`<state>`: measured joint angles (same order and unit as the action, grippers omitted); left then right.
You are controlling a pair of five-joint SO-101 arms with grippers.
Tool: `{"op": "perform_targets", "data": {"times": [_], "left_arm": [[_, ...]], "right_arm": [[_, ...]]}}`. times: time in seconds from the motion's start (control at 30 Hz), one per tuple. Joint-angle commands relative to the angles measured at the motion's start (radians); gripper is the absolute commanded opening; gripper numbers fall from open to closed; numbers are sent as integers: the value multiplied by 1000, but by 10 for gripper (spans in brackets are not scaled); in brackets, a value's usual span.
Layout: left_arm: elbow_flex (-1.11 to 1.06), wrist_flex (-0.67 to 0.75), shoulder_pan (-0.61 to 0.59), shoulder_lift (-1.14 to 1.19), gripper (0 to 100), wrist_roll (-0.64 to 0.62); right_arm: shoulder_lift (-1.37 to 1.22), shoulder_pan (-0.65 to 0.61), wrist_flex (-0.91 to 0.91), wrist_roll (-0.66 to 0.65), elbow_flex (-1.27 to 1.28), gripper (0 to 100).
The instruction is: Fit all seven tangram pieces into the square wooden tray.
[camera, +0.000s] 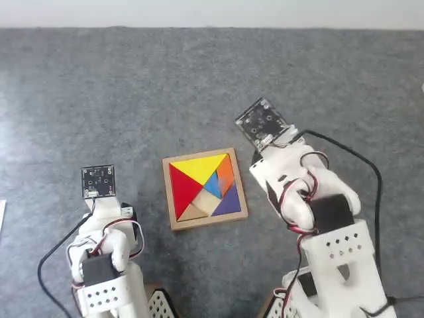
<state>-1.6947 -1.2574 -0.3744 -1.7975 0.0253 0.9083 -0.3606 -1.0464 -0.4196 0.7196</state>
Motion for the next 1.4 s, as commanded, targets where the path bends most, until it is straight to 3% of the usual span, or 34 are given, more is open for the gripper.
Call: {"op": "perform_targets", "data": {"times": [0.0, 0.27, 0.47, 0.67, 0.9, 1.17, 1.37], "left_arm": [[12, -3, -6, -18, 80, 2], [12, -3, -6, -18, 80, 2], [12, -3, -6, -18, 80, 2], [12, -3, -6, -18, 80, 2], [12, -3, -6, -18, 80, 2], [12, -3, -6, -18, 80, 2], [12, -3, -6, -18, 80, 2]], "right_arm": [[-73, 27, 36, 12, -34, 42], [-222, 102, -73, 74, -183, 42], [-283, 101, -73, 43, -190, 50], [-524, 143, -81, 89, -238, 218], [-723, 157, -91, 221, -226, 242], [-825, 150, -47, 144, -206, 243], [-881, 154, -7, 126, -218, 329]]}}
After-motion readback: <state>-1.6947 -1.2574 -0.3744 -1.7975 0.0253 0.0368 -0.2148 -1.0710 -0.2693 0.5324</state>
